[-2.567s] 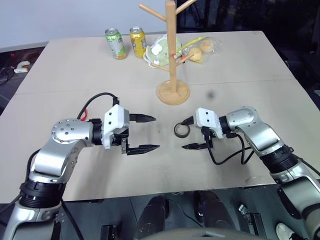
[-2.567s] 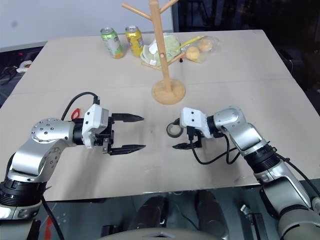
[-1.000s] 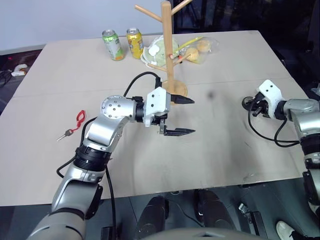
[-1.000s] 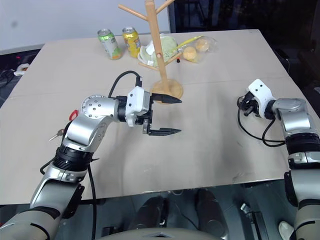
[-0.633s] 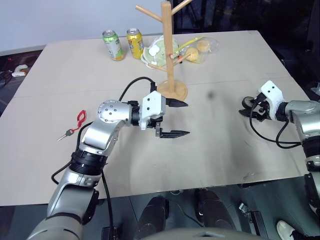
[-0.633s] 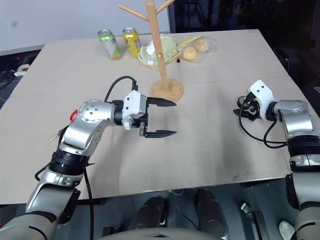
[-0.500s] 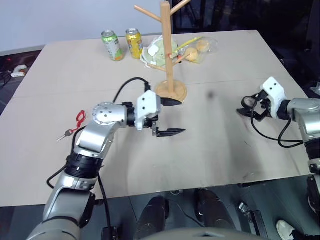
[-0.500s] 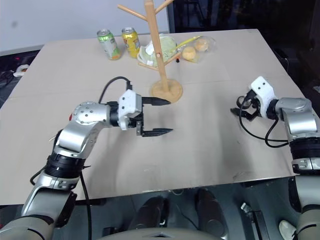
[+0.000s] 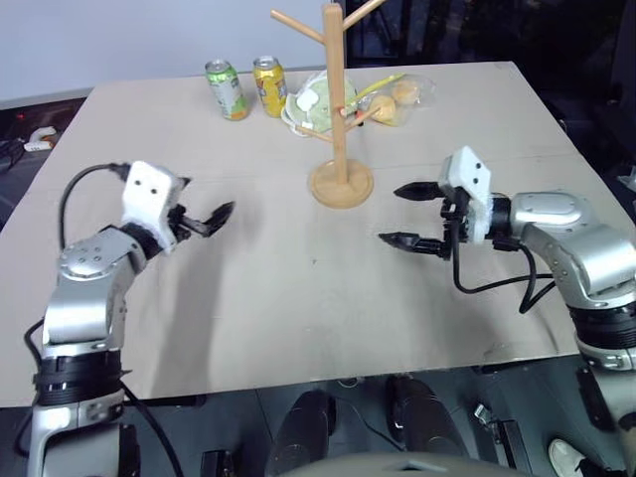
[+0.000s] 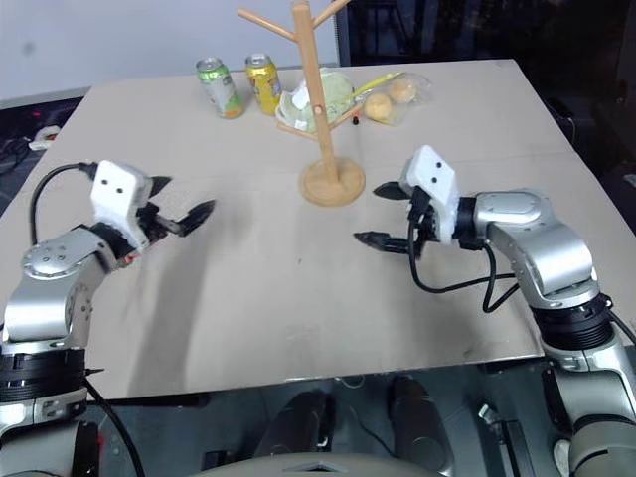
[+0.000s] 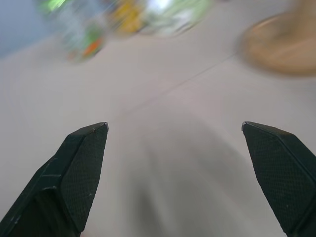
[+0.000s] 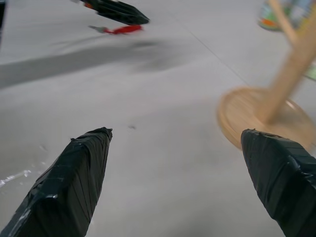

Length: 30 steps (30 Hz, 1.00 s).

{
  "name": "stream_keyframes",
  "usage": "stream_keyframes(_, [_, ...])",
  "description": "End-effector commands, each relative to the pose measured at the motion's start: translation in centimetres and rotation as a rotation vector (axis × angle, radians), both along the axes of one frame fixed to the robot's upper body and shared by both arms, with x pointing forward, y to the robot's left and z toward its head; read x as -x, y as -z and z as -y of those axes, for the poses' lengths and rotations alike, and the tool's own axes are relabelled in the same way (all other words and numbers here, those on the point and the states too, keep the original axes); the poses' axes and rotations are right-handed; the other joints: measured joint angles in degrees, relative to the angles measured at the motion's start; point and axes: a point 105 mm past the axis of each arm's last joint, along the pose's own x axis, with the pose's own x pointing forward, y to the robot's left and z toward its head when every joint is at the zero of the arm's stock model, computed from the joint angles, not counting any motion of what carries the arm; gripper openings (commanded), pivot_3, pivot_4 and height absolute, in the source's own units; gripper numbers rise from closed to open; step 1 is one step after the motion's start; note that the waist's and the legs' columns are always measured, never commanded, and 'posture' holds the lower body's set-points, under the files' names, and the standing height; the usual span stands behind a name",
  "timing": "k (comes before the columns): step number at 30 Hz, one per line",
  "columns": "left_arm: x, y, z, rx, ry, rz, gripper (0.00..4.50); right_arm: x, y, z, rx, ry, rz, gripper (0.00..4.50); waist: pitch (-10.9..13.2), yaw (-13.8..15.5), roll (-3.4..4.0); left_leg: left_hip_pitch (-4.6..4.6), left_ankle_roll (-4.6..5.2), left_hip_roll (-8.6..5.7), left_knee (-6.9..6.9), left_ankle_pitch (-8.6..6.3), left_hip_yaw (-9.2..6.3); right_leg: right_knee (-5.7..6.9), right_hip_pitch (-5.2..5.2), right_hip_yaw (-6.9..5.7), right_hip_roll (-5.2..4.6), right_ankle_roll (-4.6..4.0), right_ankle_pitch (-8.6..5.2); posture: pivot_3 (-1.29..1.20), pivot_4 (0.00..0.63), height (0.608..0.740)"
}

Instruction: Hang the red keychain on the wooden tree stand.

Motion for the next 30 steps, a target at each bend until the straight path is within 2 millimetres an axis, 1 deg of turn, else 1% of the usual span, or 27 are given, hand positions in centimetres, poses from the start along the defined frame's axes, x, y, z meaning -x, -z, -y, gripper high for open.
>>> stream_keyframes(1, [0.6, 0.1, -2.6, 0.017, -0.175, 0.015, 4.50, 0.3, -2.3, -1.6, -0.022, -0.082, 0.086, 4.48, 0.0, 0.0, 0.00, 0.01, -0.01, -0.01, 0.00, 0.00, -0.02, 0.00, 0.00, 0.00, -0.01, 0.00, 0.00, 0.00, 0.150, 0.740])
stream_keyframes(3, [0.9, 0.6, -3.7, 0.045, -0.268, 0.014, 4.50, 0.3, -2.8, -2.1, -0.026, -0.103, 0.097, 4.48, 0.0, 0.2, -0.03, 0.01, -0.02, -0.02, 0.00, 0.01, -0.03, 0.00, 0.00, -0.01, -0.03, -0.05, 0.03, 0.00, 0.150, 0.740])
stream_keyframes(6, [1.3, 1.3, -4.4, 0.067, -0.344, 0.009, 4.50, 0.3, -3.1, -2.3, -0.023, -0.117, 0.102, 4.48, -0.2, 0.4, -0.30, -0.02, -0.07, -0.03, 0.00, 0.03, -0.19, 0.00, 0.00, -0.16, -0.06, -0.15, 0.10, 0.00, 0.150, 0.740])
stream_keyframes(8, [1.9, 2.2, -4.6, 0.077, -0.381, -0.012, 4.50, 0.3, -3.2, -2.1, -0.012, -0.126, 0.103, 4.48, -0.2, 0.3, -0.34, -0.05, -0.29, -0.03, -0.03, 0.15, -0.26, -0.04, 0.00, -0.24, -0.12, -0.17, 0.11, 0.00, 0.150, 0.740])
stream_keyframes(10, [2.3, 3.0, -4.6, 0.106, -0.404, -0.032, 4.50, 0.3, -3.2, -2.0, -0.006, -0.128, 0.102, 4.48, -0.2, 0.3, -0.34, -0.07, -0.30, -0.06, -0.04, 0.16, -0.24, -0.05, -0.01, -0.23, -0.17, -0.17, 0.11, 0.00, 0.150, 0.740])
stream_keyframes(13, [2.6, 3.8, -4.4, 0.139, -0.407, -0.059, 4.50, 0.3, -3.4, -1.8, -0.004, -0.130, 0.101, 4.48, -0.2, 0.4, -0.37, -0.09, -0.30, -0.06, -0.04, 0.16, -0.28, -0.06, -0.01, -0.26, -0.24, -0.17, 0.11, 0.00, 0.150, 0.740])
stream_keyframes(16, [2.6, 4.5, -4.5, 0.176, -0.428, -0.088, 4.50, 0.3, -3.5, -1.8, -0.004, -0.131, 0.100, 4.48, -0.2, 0.4, -0.37, -0.10, -0.29, -0.07, -0.04, 0.15, -0.39, -0.04, 0.00, -0.37, -0.24, -0.19, 0.12, 0.00, 0.150, 0.740])
stream_keyframes(21, [1.8, 5.2, -4.2, 0.191, -0.396, -0.106, 4.50, 0.2, -3.5, -1.7, 0.002, -0.130, 0.095, 4.48, -0.2, 0.3, -0.37, -0.10, -0.31, -0.06, -0.05, 0.17, -0.43, -0.02, 0.00, -0.51, -0.14, -0.29, 0.18, 0.00, 0.150, 0.740])
stream_keyframes(26, [0.5, 6.0, -4.5, 0.222, -0.405, -0.106, 4.50, 0.1, -3.6, -1.6, 0.000, -0.122, 0.090, 4.48, -0.2, 0.4, -0.37, -0.13, -0.43, -0.06, -0.05, 0.24, -0.40, -0.02, 0.01, -0.67, -0.10, -0.38, 0.24, 0.00, 0.150, 0.740])
stream_keyframes(30, [0.0, 6.4, -4.6, 0.227, -0.411, -0.114, 4.50, -0.1, -3.7, -1.4, 0.005, -0.107, 0.098, 4.48, -0.2, 0.4, -0.37, -0.13, -0.47, -0.06, -0.05, 0.26, -0.43, -0.01, 0.01, -0.69, -0.12, -0.40, 0.25, 0.00, 0.150, 0.740])
